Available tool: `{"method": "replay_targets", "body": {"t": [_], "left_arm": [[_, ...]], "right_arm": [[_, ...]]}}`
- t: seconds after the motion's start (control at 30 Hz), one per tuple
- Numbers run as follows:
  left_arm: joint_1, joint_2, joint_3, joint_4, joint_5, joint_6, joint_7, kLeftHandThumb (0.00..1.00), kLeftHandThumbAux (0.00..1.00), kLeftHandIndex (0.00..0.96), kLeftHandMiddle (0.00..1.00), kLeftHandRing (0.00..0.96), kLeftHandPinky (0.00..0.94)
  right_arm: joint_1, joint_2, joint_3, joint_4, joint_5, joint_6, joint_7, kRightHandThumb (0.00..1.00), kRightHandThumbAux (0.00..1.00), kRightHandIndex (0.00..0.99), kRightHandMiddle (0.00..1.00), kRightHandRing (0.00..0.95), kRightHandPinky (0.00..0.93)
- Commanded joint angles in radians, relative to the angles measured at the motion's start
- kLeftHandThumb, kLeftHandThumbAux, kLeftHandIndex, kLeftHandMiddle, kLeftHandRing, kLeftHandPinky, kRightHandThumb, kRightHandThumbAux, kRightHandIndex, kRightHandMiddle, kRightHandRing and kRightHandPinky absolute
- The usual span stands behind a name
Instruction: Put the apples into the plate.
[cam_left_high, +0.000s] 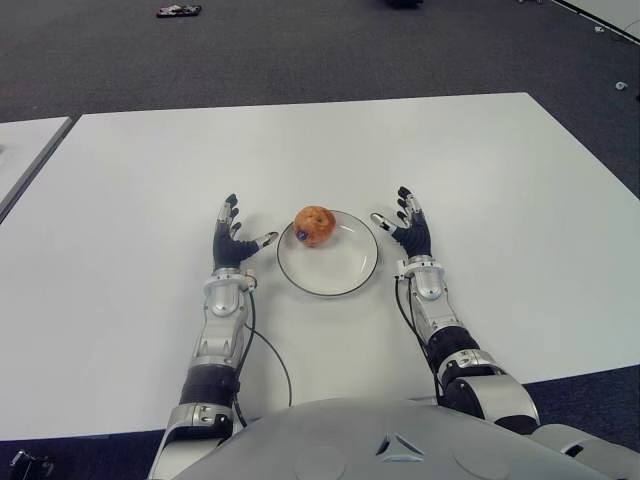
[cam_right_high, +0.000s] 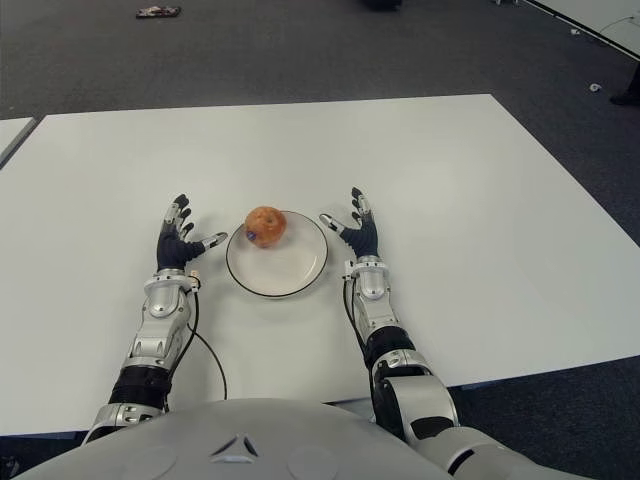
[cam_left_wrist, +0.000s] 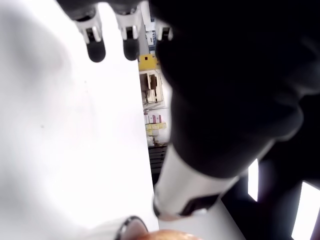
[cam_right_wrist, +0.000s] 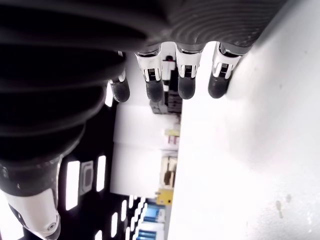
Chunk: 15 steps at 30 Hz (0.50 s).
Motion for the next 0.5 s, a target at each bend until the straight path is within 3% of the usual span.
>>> {"method": "replay_targets", "body": {"t": [0.03,0.5], "left_arm": [[0.008,-0.002,-0.002,-0.006,0.007,0.019,-0.005,0.000,0.495,0.000,0.000,0.000,0.000],[0.009,0.000,-0.003,-0.019,0.007,0.033,-0.009,0.000,0.491,0.000,0.000,0.000,0.000]], "right_arm": [[0.034,-0.003,0.015,-0.027,-0.005,0.073,0.021,0.080,0.687,0.000,0.000,0.000,0.017],[0.061,-0.011,0.029,-0.092,-0.007,0.165,0.040,0.096,0.699,0.000,0.000,0.004,0.040]]}}
